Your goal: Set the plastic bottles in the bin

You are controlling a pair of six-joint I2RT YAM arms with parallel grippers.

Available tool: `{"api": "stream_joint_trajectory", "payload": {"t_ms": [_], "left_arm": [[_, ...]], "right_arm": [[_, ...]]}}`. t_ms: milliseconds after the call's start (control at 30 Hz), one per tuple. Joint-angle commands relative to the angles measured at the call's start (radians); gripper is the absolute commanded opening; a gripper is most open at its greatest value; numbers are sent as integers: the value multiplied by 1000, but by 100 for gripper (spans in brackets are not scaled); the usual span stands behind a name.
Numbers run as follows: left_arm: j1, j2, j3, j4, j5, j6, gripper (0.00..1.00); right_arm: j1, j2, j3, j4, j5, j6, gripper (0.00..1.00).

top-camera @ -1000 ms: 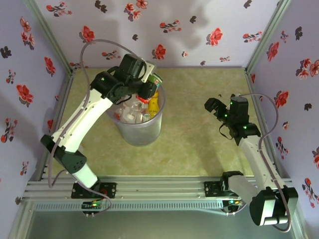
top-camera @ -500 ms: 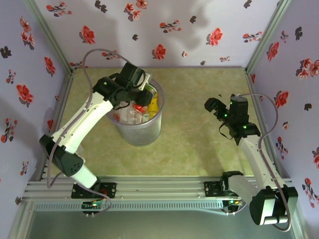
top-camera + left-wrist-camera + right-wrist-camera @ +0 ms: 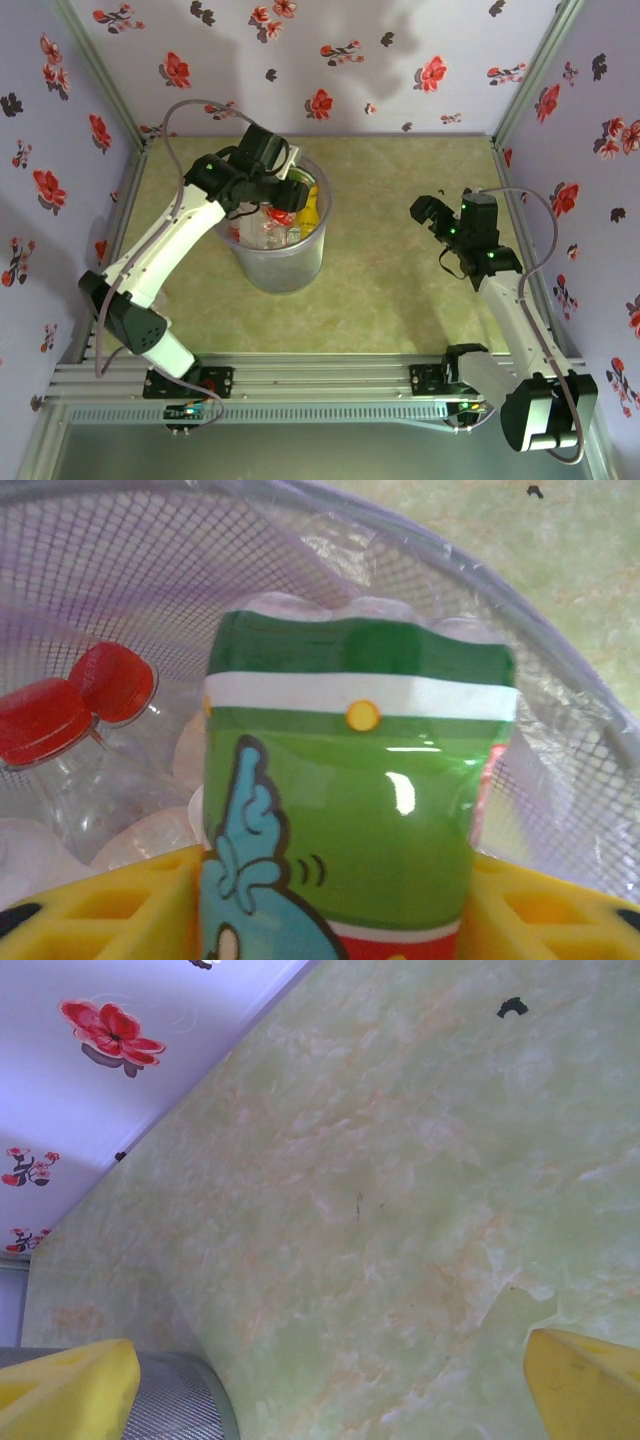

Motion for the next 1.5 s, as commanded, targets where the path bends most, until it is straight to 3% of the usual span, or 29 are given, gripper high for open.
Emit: {"api": "stream_joint_trajectory", "payload": {"t_ms": [0,233,567,867,1000,1367,1467], "left_arm": [[5,-43,44,-30,28,-15,59],[17,-92,-17,57,39,-17,54],[20,-86,-92,113,55,-62,35],[23,-123,-124,125,59,-81,31],[32,-142,-111,130,59,-79,39],[44,-150,-73,100,75,-63,80],[46,-151,-75,102,75,-60,84]], "right_arm": [[-7,6,-6,27,-15,15,99],[-7,17,0,32,-26,19,99],[-7,26,-6,37,-26,8,99],[-7,28,-11,46,-30,9,99],[-7,28,-11,47,-28,12,99],[-7,33,-15,55,-32,17,99],[-7,32,-15,54,-32,17,99]]}}
